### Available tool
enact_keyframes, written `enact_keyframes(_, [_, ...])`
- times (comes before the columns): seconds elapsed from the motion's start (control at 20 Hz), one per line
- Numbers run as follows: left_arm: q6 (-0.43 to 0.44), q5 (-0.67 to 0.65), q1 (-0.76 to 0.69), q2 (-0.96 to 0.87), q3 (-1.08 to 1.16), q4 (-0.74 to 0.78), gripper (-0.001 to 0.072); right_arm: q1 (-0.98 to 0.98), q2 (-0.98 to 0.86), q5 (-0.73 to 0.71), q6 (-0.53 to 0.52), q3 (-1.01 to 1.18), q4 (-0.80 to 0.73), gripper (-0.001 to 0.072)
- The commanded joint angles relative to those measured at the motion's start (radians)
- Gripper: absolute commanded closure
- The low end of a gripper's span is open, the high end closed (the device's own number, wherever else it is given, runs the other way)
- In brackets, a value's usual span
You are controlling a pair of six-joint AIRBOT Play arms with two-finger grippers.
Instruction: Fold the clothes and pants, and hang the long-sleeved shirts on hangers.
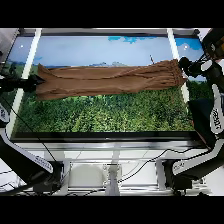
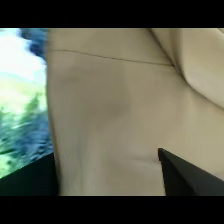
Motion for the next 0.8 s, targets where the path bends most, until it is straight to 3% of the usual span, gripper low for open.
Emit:
enact_keyframes(0.0, [0.032, 0.015, -0.038, -0.002, 0.000, 0.006, 0.0181, 0.015, 0.002, 0.040, 0.000, 0.000, -0.001, 0.0297])
enact_keyframes(0.05, [0.031, 0.032, -0.048, -0.002, 0.000, -0.004, 0.0297, 0.015, 0.002, 0.059, -0.002, 0.000, -0.002, 0.0298])
enact_keyframes(0.15, [0.032, 0.051, -0.050, 0.001, 0.000, -0.079, 0.0688, 0.015, 0.013, 0.096, -0.005, 0.000, -0.008, 0.0301])
enact_keyframes(0.25, [0.048, 0.043, -0.050, 0.014, 0.016, -0.171, 0.0685, 0.015, 0.039, 0.140, -0.070, 0.000, -0.005, 0.0442])
enact_keyframes(0.5, [0.027, -0.109, -0.050, 0.140, 0.111, -0.180, 0.0688, 0.033, 0.174, 0.261, -0.215, 0.000, -0.002, 0.0470])
enact_keyframes(0.6, [0.000, -0.201, -0.050, 0.212, 0.135, -0.180, 0.0687, 0.080, 0.227, 0.257, -0.253, 0.000, 0.004, 0.0593])
enact_keyframes(0.75, [0.021, -0.327, -0.068, 0.329, 0.137, -0.180, 0.0687, 0.180, 0.261, 0.216, -0.272, 0.000, 0.005, 0.0669])
